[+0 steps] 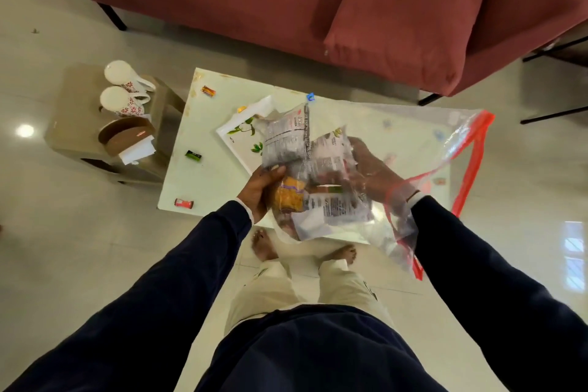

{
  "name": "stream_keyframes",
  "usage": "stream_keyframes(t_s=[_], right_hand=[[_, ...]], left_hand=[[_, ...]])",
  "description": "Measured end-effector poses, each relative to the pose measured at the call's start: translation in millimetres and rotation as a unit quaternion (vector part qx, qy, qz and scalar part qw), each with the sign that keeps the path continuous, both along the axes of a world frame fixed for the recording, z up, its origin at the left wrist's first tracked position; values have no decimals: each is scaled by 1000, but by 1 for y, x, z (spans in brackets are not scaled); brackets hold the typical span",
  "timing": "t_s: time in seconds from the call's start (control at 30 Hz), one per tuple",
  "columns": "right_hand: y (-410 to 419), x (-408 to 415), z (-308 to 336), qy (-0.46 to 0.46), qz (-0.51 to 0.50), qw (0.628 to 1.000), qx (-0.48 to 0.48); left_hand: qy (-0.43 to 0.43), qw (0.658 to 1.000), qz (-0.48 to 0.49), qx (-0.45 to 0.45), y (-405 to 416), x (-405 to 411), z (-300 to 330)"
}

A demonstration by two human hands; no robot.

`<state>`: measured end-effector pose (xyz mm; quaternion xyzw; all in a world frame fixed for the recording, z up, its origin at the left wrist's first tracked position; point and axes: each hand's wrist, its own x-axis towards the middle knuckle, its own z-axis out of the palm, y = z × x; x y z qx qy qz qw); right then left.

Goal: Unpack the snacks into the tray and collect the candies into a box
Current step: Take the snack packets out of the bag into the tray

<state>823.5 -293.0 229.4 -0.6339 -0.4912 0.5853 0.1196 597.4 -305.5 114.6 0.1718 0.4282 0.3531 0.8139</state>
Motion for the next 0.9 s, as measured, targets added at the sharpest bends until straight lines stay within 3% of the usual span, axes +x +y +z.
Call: stream_keyframes(t_s=[0.17,0.33,0.4,0.5,0.57,0.7,0.8,0.9], right_hand=[[-3,-5,-17,32,-27,999,17],[-11,19,-36,-79,-116,990,-10],[-11,43,-51,-41,-194,980,-26],[-7,36,-26,92,-242,966,12],[-7,24,7,124,-229,965,29],[-14,37,22,49,-143,983,101],[-7,52,24,39,-165,981,89],[0,68,23,50,-164,975,138]], left_hand=[[62,996,33,-55,5,14,6],[136,979,141,-53,10,12,0],[158,972,163,-56,10,10,-3],[175,968,169,-66,7,7,-12],[180,966,167,-80,4,3,-15],[186,958,185,-114,-3,-10,-26],[171,954,212,-124,-9,-18,-32],[130,958,216,-138,-14,-30,-48]])
